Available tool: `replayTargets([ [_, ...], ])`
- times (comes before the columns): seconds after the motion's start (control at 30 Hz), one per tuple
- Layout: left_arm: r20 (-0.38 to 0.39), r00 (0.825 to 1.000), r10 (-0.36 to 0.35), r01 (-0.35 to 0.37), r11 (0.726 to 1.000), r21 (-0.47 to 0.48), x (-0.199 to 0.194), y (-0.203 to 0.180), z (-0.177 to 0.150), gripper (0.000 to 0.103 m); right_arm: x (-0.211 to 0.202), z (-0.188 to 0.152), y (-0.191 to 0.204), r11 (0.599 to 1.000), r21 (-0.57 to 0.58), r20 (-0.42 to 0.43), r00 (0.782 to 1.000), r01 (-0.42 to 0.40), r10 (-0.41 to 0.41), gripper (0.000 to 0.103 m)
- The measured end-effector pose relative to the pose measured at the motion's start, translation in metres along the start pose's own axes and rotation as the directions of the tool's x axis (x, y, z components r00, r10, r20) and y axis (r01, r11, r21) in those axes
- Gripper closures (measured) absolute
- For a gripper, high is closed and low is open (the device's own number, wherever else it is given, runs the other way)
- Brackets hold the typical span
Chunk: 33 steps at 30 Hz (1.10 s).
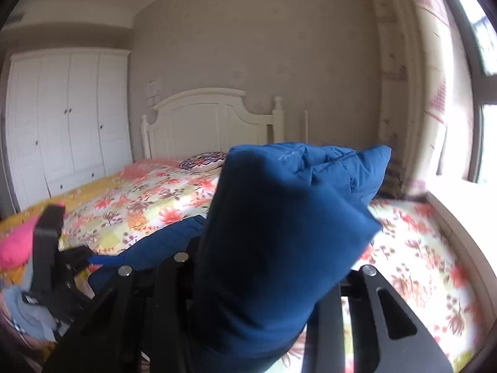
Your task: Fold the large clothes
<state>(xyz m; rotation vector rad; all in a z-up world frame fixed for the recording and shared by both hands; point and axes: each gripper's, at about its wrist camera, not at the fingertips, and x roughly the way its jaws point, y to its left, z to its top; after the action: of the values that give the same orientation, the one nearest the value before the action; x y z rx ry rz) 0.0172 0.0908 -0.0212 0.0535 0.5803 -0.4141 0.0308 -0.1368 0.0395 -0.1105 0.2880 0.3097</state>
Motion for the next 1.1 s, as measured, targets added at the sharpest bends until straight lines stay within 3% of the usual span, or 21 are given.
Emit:
replayTargets([
  [0.1,0.079,0.980,0.180,-0.161,0.965,-0.207,-0.043,0.087,0.009,0.005,0.051,0.008,0.089,0.965,-0.261,-0.080,0.997,-0.031,0.011,0.069],
  [0.17,0.112,0.967,0.227,-0.182,0.931,-0.317,-0.070,0.127,0.009,0.006,0.089,-0.010,0.151,0.898,-0.433,-0.172,0.985,-0.083,0.008,0.068],
  [0.23,0.139,0.954,0.267,-0.201,0.909,-0.365,-0.094,0.149,0.007,0.006,0.130,-0.054,0.210,0.791,-0.590,-0.286,0.958,-0.164,-0.016,0.066],
  [0.27,0.140,0.948,0.286,-0.218,0.903,-0.370,-0.100,0.154,0.007,0.006,0.137,-0.075,0.235,0.723,-0.674,-0.281,0.958,-0.154,-0.059,0.063],
  [0.33,0.127,0.947,0.294,-0.232,0.904,-0.358,-0.106,0.157,0.006,0.006,0.139,-0.110,0.267,0.563,-0.826,-0.148,0.978,-0.038,-0.150,0.062],
  [0.47,0.097,0.966,0.239,-0.212,0.950,-0.229,-0.092,0.137,0.020,0.006,0.137,-0.106,0.257,0.599,-0.799,-0.166,0.978,-0.059,-0.126,0.062],
  [0.57,0.078,0.988,0.130,-0.122,0.987,-0.101,-0.060,0.119,0.061,0.005,0.135,-0.109,0.264,0.576,-0.816,-0.144,0.980,-0.037,-0.140,0.062],
  [0.7,0.016,0.997,0.071,-0.072,0.993,0.092,0.002,0.072,0.122,0.005,0.135,-0.108,0.263,0.580,-0.813,-0.142,0.981,-0.037,-0.135,0.062],
  [0.77,-0.055,0.997,0.047,-0.038,0.985,0.166,0.045,0.054,0.137,0.005,0.132,-0.109,0.261,0.578,-0.815,-0.127,0.983,-0.027,-0.133,0.060],
  [0.83,-0.135,0.988,0.074,-0.047,0.980,0.192,0.091,0.048,0.136,0.005,0.128,-0.109,0.258,0.582,-0.812,-0.123,0.985,-0.032,-0.118,0.057],
  [0.9,-0.231,0.966,0.114,-0.068,0.977,0.200,0.141,0.055,0.114,0.004,0.120,-0.106,0.253,0.589,-0.804,-0.152,0.986,-0.078,-0.076,0.051],
  [0.93,-0.245,0.965,0.089,-0.040,0.980,0.195,0.156,0.063,0.100,0.004,0.113,-0.103,0.249,0.596,-0.793,-0.183,0.983,-0.127,-0.034,0.047],
  [1.0,-0.213,0.976,0.033,-0.010,0.994,0.108,0.160,0.084,0.083,0.004,0.090,-0.086,0.227,0.657,-0.699,-0.280,0.953,-0.284,0.115,0.044],
  [1.03,-0.204,0.977,0.055,-0.041,0.997,0.072,0.157,0.095,0.077,0.004,0.077,-0.073,0.207,0.706,-0.609,-0.303,0.928,-0.363,0.216,0.043],
  [1.1,-0.185,0.977,0.103,-0.097,0.994,0.042,0.151,0.107,0.071,0.004,0.060,-0.050,0.165,0.784,-0.462,-0.266,0.908,-0.415,0.324,0.042],
])
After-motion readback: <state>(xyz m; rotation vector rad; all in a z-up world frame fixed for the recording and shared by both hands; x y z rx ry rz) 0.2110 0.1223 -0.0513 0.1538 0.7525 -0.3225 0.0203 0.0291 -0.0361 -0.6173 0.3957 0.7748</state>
